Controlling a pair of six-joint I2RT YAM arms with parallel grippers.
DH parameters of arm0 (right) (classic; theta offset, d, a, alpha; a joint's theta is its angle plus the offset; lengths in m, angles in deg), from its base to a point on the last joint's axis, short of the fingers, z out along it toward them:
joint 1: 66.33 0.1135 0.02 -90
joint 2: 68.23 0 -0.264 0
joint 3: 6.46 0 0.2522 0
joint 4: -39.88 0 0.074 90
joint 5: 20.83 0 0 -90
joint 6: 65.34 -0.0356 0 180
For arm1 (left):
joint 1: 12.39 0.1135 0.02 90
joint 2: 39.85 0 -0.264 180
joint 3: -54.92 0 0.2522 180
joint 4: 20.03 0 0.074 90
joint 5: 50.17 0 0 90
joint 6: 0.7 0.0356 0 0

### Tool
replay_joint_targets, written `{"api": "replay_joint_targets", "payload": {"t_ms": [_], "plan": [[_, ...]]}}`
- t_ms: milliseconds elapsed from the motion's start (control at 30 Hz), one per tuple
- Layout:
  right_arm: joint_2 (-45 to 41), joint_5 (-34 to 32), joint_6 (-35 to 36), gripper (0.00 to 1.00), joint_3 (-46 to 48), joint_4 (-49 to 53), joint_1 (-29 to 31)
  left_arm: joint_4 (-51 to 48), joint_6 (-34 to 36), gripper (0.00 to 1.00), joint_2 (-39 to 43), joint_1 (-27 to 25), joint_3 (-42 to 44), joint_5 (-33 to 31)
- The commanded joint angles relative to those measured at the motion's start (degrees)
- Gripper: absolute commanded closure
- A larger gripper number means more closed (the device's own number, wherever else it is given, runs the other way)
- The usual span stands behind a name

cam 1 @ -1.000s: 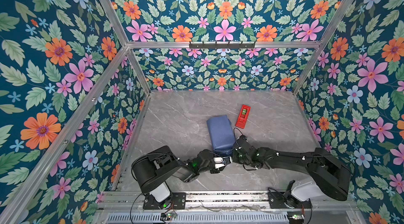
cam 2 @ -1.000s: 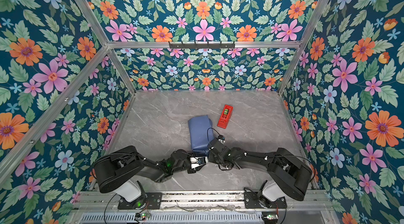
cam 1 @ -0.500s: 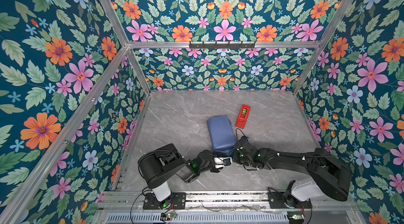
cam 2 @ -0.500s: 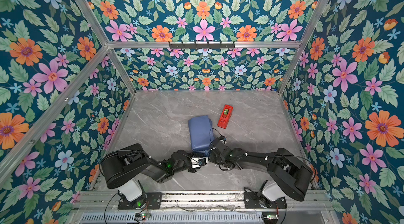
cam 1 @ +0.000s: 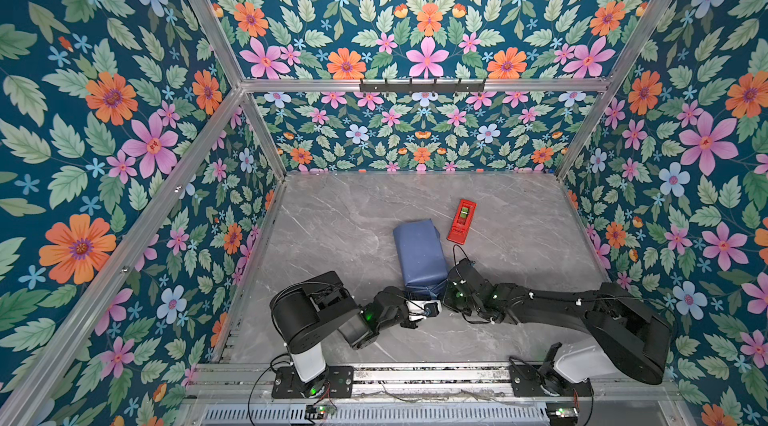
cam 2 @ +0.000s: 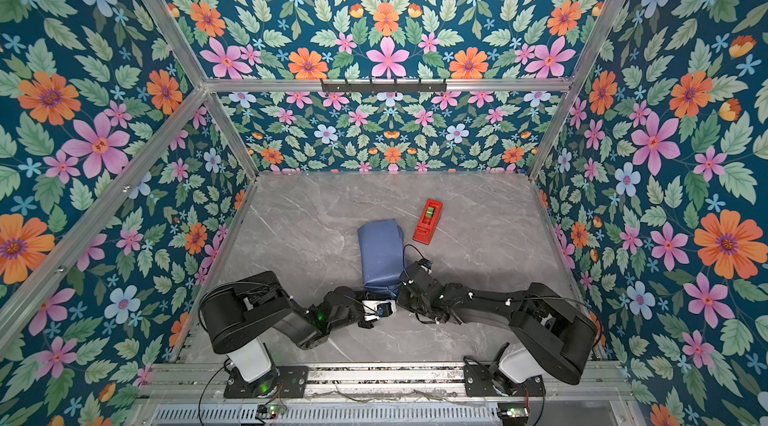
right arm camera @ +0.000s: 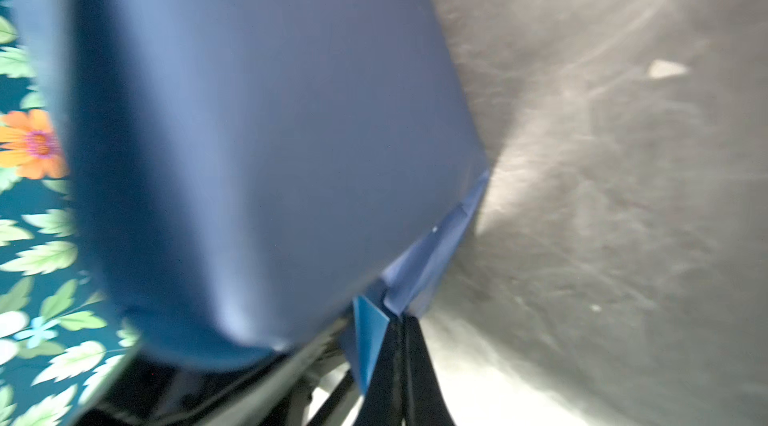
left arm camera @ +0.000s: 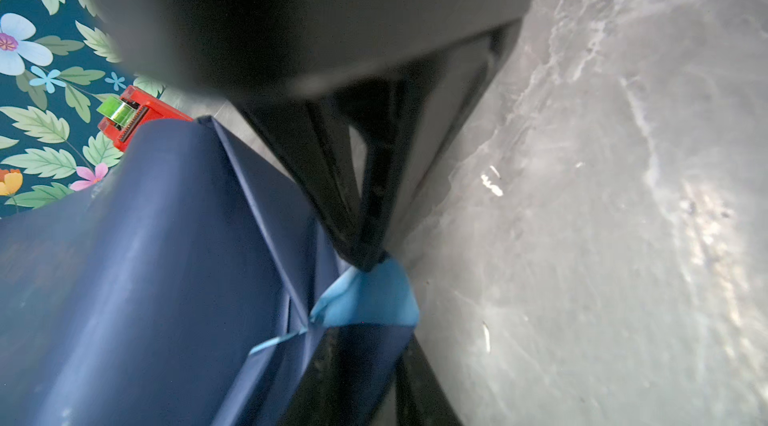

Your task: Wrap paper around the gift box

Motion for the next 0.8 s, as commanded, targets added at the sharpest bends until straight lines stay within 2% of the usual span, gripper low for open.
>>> {"api": "replay_joint_targets", "payload": {"t_ms": [0, 433, 667, 767], "plan": [[-0.47, 1.30, -0.93, 1.00, 0.03, -3.31, 0.09, 1.38, 0.87, 0.76, 0.35, 0.05, 0.41, 0.04], [-0.65, 1.92, -1.32, 1.00, 0.65, -4.11, -0.17, 4.20, 0.49, 0.88, 1.68, 0.06, 1.63, -1.98], [-1.73, 1.24, -1.06, 1.00, 1.26, -3.20, -0.28, 3.41, -0.50, 1.00, 1.68, 0.06, 1.34, -2.41], [-3.53, 0.88, 0.08, 0.88, 1.67, -1.45, -0.43, 3.10, -1.18, 1.00, 1.77, 0.06, 1.42, -2.37]]}}
